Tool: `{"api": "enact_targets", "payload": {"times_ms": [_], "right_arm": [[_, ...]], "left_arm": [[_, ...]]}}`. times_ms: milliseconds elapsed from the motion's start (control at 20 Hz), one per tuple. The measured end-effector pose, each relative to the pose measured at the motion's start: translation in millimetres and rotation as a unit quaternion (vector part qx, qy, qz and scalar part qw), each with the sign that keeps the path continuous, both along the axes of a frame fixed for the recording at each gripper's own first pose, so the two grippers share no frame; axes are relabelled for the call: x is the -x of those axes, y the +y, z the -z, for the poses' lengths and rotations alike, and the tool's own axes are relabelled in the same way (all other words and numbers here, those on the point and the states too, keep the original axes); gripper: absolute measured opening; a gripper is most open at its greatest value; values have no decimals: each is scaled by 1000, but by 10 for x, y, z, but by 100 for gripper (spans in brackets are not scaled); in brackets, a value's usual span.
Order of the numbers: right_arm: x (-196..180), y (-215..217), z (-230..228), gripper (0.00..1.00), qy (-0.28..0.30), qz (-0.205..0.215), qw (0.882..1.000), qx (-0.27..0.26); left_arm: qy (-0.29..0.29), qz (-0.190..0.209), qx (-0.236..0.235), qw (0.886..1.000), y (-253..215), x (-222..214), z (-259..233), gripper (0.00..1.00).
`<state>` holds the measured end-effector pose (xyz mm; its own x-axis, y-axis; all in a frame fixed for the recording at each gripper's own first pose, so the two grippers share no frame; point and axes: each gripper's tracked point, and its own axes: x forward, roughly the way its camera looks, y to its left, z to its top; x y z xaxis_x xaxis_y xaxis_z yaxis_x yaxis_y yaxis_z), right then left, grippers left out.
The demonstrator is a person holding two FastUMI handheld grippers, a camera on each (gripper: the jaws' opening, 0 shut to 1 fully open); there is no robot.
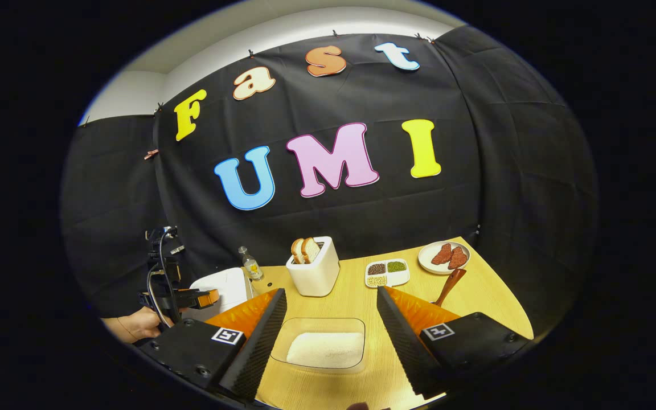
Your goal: Close the left gripper, press the button to open the rice cooker; take a wooden spoon from the chopstick holder with the right hand, scoop a spoonful of rice and pour it into the rice cooker, then put the wooden spoon back into the chopstick holder.
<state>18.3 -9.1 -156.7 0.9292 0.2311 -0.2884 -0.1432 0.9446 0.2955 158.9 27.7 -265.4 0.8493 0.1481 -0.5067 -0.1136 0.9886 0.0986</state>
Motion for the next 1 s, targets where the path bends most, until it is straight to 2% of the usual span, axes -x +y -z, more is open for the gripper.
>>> {"api": "enact_targets", "payload": {"times_ms": [100,300,550,700,850,1000], "right_arm": [[12,19,-16,98,-2,1,1000,2],[49,68,-95,98,-15,-1,1000,18],[53,165,-450,98,-66,-4,996,61],[73,223,-739,98,-110,-2,989,96],[113,341,-995,98,-145,-3,984,100],[141,393,-1194,98,-173,1,979,110]], "left_arm": [[-18,-3,-2,1000,34,-1,-109,92],[-95,16,2,995,-38,53,-627,92],[-198,58,-10,979,-162,381,-1369,94],[-230,75,-3,970,-238,635,-1688,94],[-256,75,26,963,-281,859,-1965,94],[-271,70,26,960,-247,1032,-2180,94]]}}
